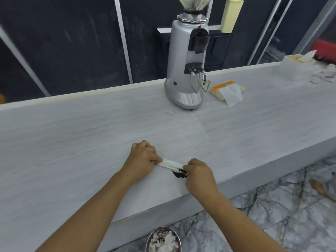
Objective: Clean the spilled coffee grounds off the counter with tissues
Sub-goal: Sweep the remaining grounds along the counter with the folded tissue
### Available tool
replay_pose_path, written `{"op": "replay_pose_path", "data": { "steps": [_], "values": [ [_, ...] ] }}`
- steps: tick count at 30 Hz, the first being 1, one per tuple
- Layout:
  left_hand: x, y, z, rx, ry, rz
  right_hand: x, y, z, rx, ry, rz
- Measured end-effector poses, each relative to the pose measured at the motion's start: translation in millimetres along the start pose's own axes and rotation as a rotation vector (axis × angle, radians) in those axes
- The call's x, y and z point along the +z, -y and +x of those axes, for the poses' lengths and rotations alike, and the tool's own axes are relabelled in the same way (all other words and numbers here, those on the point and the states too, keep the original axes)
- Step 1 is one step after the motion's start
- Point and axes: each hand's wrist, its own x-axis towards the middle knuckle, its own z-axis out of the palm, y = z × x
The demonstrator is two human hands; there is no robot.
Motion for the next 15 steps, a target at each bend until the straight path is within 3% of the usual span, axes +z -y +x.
{"op": "replay_pose_path", "data": {
  "steps": [5, 15],
  "values": [
    [4, -17, 23, -0.015, -0.064, -0.048, -22, -23, 17, 0.01, -0.051, -0.02],
    [46, -68, 133, 0.035, -0.03, -0.04, -62, -132, 78, 0.044, -0.081, -0.062]
  ]
}}
